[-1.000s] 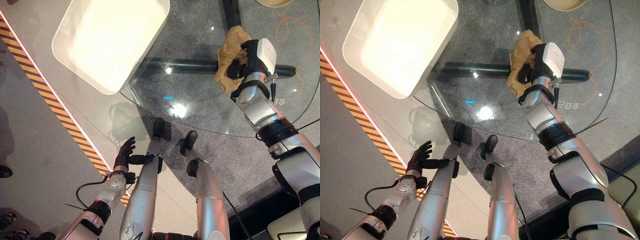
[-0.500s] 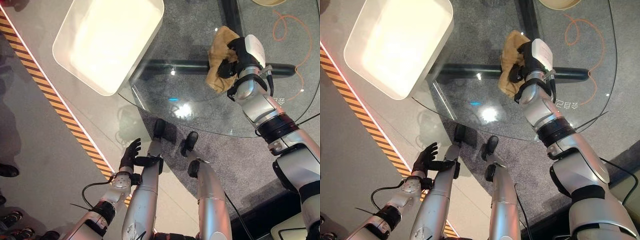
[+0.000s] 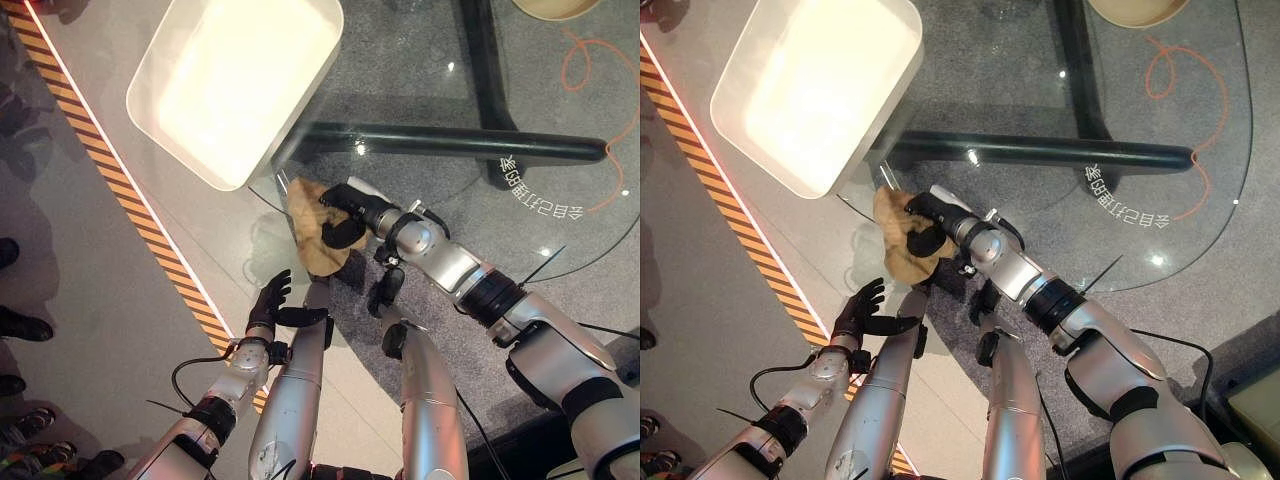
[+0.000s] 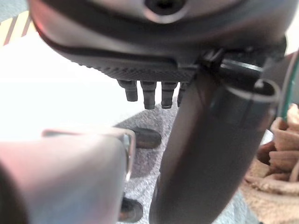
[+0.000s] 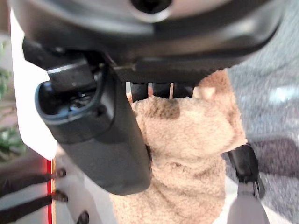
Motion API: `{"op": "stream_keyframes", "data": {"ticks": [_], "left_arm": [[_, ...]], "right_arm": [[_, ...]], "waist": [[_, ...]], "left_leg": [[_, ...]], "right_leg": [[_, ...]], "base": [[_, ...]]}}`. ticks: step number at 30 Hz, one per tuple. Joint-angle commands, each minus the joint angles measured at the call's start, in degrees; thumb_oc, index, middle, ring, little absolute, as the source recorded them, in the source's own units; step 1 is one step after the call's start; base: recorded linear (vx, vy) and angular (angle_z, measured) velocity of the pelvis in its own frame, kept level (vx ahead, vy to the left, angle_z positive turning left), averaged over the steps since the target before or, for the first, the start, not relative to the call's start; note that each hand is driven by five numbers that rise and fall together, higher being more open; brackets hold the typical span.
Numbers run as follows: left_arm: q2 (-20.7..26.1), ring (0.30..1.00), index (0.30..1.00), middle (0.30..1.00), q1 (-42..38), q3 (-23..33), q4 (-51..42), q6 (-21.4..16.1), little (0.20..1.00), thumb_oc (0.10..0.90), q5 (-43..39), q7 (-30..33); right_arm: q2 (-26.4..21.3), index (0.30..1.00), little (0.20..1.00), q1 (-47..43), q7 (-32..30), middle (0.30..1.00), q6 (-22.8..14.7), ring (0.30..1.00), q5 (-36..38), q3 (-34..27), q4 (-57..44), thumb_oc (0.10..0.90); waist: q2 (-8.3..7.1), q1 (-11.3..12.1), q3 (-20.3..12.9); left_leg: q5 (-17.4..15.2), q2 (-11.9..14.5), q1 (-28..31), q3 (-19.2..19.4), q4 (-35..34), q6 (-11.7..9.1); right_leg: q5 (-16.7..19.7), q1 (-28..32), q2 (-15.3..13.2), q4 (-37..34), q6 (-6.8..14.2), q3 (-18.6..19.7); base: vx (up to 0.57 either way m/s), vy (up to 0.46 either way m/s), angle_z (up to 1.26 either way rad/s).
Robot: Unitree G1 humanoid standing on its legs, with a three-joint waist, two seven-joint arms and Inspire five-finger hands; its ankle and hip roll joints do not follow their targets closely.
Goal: Wipe the table with a cloth and put it in the basket.
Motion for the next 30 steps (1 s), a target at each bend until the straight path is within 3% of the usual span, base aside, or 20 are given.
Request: {"op": "stream_keyframes", "data": {"ticks": [1, 17, 30], "left_arm": [[0.2, 0.9, 0.9, 0.9, 3.5, -0.9, -1.9, -1.2, 0.9, 0.8, 1.5, -0.7], [0.2, 0.9, 0.9, 0.9, 4.3, -0.1, -1.6, -2.2, 0.9, 0.8, 0.1, -0.8], [0.8, 0.9, 0.9, 0.9, 4.8, 2.5, -2.8, -8.9, 0.9, 0.8, 0.7, 3.8]], "right_arm": [[3.0, 0.3, 0.2, 2.1, 4.3, 0.3, -4.9, 0.3, 4.0, 1.0, -6.0, 0.1], [2.1, 0.3, 0.2, 3.7, 3.1, 0.3, -6.0, 0.3, 5.5, -1.0, -5.8, 0.1], [3.2, 0.3, 0.2, 7.3, 6.7, 0.3, -8.8, 0.3, 12.2, -2.3, -8.7, 0.1]], "waist": [[-0.18, 0.5, 0.5], [-0.01, 0.2, 0.5], [-0.91, 0.2, 0.5]], "left_leg": [[-7.6, -3.4, 1.1, 4.5, 5.1, 4.3], [-7.5, -3.3, 2.4, 4.8, 4.9, 4.4], [-7.5, -2.9, 7.2, 5.0, 3.3, 4.4]], "right_leg": [[5.4, 0.0, -0.5, -5.3, 5.9, 3.3], [5.5, 0.9, -0.4, -5.0, 5.8, 3.6], [4.7, 5.5, 0.0, -5.2, 5.5, 3.7]], "base": [[0.0, -0.006, 0.1], [0.0, 0.0, 0.01], [-0.01, -0.015, 0.0]]}}
